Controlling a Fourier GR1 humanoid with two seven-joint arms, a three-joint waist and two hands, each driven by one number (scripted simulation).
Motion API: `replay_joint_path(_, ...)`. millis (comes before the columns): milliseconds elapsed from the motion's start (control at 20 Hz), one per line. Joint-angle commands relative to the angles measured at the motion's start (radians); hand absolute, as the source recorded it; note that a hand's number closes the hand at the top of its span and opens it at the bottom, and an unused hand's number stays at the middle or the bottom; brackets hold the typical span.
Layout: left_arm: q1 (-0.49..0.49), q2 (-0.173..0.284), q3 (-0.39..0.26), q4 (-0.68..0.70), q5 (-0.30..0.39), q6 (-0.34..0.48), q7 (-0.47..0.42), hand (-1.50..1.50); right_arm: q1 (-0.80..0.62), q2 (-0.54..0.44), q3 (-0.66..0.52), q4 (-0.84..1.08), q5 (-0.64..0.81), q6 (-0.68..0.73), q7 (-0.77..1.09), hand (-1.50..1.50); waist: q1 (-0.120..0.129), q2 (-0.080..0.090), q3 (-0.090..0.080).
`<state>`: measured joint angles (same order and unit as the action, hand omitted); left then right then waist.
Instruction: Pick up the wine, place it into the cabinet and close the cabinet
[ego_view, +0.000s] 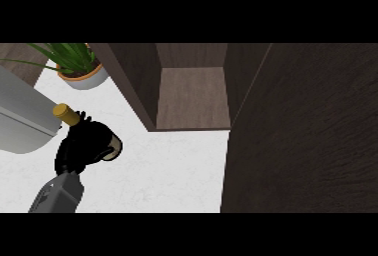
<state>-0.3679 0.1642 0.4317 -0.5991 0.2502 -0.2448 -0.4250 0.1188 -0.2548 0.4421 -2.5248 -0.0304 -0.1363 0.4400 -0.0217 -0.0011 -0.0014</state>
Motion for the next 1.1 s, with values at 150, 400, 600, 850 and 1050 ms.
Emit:
replay_joint_path(150, -0.022, -0.032, -0.021, 0.031, -0.011, 0.01, -0.071, -1.5, 0.063, -0.05, -0.056, -0.274, -0.07, 0.016, 0.107, -1.5, 0.002, -0.002, 0.001)
replay_joint_path(400, -0.083, -0.014, -0.011, 0.099, 0.001, 0.002, -0.07, 1.5, 0.075, -0.027, 0.016, -0.281, -0.003, -0.01, 0.116, -1.5, -0.005, -0.002, 0.0)
replay_joint_path(600, -0.094, -0.022, -0.038, 0.068, -0.031, 0.076, -0.093, 1.5, 0.123, -0.056, -0.045, -0.257, -0.077, 0.038, 0.045, -1.5, 0.0, -0.003, 0.002)
replay_joint_path(850, -0.023, -0.064, -0.079, 0.013, -0.055, 0.069, -0.189, 1.5, 0.048, -0.033, -0.023, -0.224, -0.035, 0.006, 0.094, -1.5, 0.014, -0.003, 0.001)
replay_joint_path(1050, 0.194, -0.105, -0.124, -0.13, -0.055, -0.047, -0.306, 1.5, 0.064, -0.021, -0.029, -0.19, -0.032, -0.005, 0.048, -1.5, 0.031, -0.011, 0.003)
